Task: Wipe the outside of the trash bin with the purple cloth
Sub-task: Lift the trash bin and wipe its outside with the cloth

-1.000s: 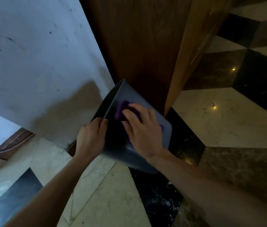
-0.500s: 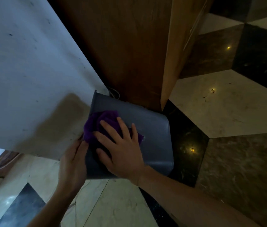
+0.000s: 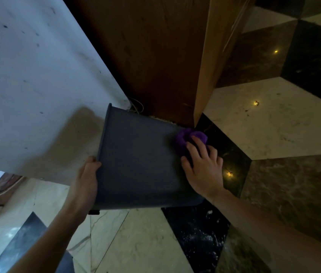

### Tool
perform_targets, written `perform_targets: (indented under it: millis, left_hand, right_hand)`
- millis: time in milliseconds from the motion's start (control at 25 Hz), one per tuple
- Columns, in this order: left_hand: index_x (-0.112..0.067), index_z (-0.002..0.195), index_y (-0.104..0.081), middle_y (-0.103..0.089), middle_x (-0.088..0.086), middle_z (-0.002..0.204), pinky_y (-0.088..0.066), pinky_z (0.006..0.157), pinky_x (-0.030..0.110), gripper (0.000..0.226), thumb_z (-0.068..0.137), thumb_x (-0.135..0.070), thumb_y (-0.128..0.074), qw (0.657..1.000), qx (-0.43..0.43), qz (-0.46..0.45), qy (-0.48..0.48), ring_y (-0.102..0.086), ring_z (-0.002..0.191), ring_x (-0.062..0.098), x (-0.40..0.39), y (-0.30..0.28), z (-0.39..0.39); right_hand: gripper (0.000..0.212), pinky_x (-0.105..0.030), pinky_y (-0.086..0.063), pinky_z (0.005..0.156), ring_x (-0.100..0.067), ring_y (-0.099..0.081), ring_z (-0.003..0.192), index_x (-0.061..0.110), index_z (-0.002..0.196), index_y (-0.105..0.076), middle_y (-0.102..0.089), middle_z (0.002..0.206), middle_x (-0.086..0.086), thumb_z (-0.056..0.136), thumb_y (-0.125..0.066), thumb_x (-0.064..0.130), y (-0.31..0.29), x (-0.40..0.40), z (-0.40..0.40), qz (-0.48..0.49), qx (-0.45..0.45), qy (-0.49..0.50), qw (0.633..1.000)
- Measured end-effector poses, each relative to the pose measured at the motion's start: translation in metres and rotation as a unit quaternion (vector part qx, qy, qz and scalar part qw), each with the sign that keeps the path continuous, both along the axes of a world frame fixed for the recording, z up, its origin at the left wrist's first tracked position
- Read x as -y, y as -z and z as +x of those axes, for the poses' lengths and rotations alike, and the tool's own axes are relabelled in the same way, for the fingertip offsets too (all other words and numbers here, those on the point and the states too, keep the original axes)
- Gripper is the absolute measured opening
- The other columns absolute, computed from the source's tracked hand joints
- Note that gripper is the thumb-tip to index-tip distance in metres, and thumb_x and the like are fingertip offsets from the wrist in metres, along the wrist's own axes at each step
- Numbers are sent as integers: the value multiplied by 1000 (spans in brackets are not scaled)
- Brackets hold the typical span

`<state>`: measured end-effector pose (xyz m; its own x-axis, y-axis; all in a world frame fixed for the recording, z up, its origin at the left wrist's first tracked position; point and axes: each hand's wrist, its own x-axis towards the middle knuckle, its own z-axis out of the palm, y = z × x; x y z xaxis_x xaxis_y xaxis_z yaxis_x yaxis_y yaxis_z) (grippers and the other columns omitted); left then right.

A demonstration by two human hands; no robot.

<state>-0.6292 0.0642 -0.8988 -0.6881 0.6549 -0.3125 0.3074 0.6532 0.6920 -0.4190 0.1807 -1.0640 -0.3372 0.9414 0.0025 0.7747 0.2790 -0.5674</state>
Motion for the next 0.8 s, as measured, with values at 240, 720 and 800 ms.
perform_targets:
  millis: [240,720,800]
  left_hand:
    - [-55,90,-62,-72,-23,81,-44,65,29,41,99,-54,-23,997,-7,12,78,-67,72,7,-24,-10,12]
    - [-52,90,-65,-72,-24,88,-47,65,32,47,104,-38,-23,995,-14,32,90,-68,72,0,-11,-4,13]
    - [-45,100,-64,-74,-17,91,-48,68,33,43,104,-40,-22,996,-5,26,87,-69,76,5,-6,-1,12]
  right_hand:
    - [37,-51,-40,95,-33,-40,124,34,130,-42,-38,149,0,97,-33,47,-32,47,-19,20,-62,61,996]
    - [46,-69,-12,113,-37,-18,148,39,139,-39,-29,159,9,97,-34,57,-65,1,-80,41,-113,-51,991]
    - [46,-67,-15,113,-37,-22,145,41,140,-35,-27,159,9,97,-31,58,-48,-19,-64,0,-87,-12,996]
